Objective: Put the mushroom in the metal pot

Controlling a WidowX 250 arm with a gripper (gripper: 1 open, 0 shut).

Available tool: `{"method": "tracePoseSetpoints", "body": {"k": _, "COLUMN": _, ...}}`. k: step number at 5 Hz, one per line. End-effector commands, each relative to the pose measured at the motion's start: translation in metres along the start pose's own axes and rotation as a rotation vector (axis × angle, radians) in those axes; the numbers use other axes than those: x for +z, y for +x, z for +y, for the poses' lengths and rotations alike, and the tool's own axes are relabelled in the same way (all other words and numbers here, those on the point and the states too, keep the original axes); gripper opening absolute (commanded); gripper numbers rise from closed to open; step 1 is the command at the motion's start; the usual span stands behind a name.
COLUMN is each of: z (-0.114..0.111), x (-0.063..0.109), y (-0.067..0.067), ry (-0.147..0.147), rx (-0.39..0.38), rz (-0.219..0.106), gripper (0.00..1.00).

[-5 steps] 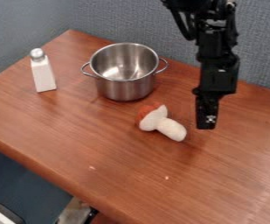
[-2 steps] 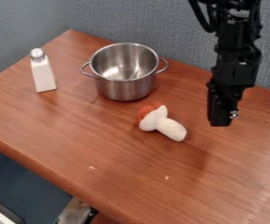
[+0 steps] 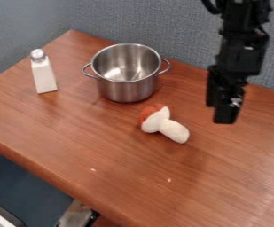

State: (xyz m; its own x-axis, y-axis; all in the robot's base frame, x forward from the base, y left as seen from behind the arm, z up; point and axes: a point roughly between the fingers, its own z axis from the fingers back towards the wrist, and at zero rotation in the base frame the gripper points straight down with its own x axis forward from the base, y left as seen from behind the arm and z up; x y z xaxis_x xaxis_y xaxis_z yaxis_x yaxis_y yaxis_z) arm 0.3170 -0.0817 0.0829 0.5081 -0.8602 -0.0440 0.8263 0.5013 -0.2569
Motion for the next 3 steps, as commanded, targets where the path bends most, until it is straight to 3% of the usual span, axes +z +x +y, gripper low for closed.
{"method": "tracePoseSetpoints", "body": {"k": 1, "z": 0.03, "x": 0.021, "y": -0.022, "ry": 0.019, "rx": -0.098, "rz": -0.017, "gripper": 1.0}}
{"method": "tracePoseSetpoints", "body": {"k": 3, "z": 0.075, "x": -0.005, "y": -0.02, "ry": -0.067, "rx": -0.143, "rz": -0.036, "gripper": 1.0}}
